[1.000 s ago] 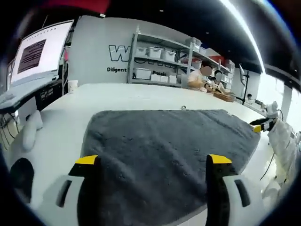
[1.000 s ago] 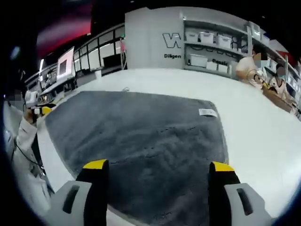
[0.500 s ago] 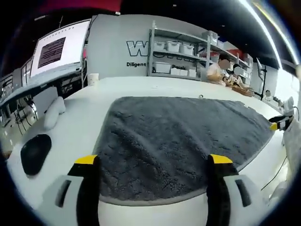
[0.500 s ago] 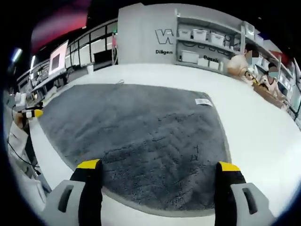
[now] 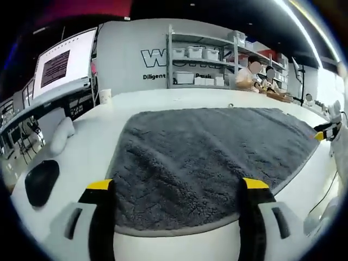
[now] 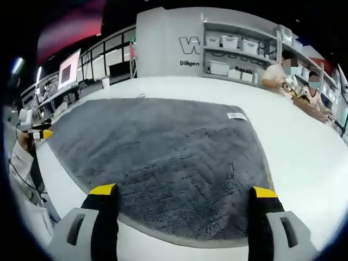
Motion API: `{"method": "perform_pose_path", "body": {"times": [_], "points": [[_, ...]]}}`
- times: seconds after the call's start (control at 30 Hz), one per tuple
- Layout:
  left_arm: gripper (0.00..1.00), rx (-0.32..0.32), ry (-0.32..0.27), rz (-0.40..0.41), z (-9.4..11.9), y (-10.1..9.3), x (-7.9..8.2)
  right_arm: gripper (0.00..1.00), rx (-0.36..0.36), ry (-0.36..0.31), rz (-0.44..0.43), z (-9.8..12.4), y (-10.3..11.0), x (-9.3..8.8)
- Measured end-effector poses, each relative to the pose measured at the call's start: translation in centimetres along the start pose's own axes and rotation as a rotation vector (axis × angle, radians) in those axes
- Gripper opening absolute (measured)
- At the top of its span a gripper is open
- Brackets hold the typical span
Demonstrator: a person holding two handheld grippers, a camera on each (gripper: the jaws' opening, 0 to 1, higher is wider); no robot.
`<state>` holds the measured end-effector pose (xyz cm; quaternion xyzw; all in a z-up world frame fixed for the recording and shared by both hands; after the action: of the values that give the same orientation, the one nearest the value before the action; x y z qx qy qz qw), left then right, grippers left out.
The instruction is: Open the folded towel by lifting each exposed corner and separating the folded layers until the towel lies flat within the target outline without major curled edges
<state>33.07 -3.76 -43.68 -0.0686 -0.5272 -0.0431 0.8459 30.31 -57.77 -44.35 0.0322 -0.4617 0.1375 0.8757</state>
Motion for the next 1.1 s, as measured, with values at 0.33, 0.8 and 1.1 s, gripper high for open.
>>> {"method": "perform_pose_path", "body": {"times": [0.33,0.8,1.1], "points": [[0.92,0.007,0.017,0.003,0.5,0.1,-0.2,0.99,0.000,-0.012,0.002,0.3,-0.1,-0.1],[0.92,0.000,0.012,0.002,1.0,0.4,-0.3,1.00,-0.014,-0.045,-0.006,1.0,-0.3,-0.6],[0.93,0.004,0.011,0.004,1.3,0.5,-0.5,1.00,-0.024,-0.055,-0.011,1.5,-0.3,-0.9]]}}
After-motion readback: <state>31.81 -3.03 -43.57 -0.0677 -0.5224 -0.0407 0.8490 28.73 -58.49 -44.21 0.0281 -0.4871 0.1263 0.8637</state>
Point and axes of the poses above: the point that each gripper's makers call its tool centre point, and the gripper's own axes: z roughly backward along the fingers, y roughly to its left, x roughly out of its top, the point moved 1 cm from there along z, roughly backward along the fingers, and after that the axes turned 5 degrees about z, right-handed, at the moved point
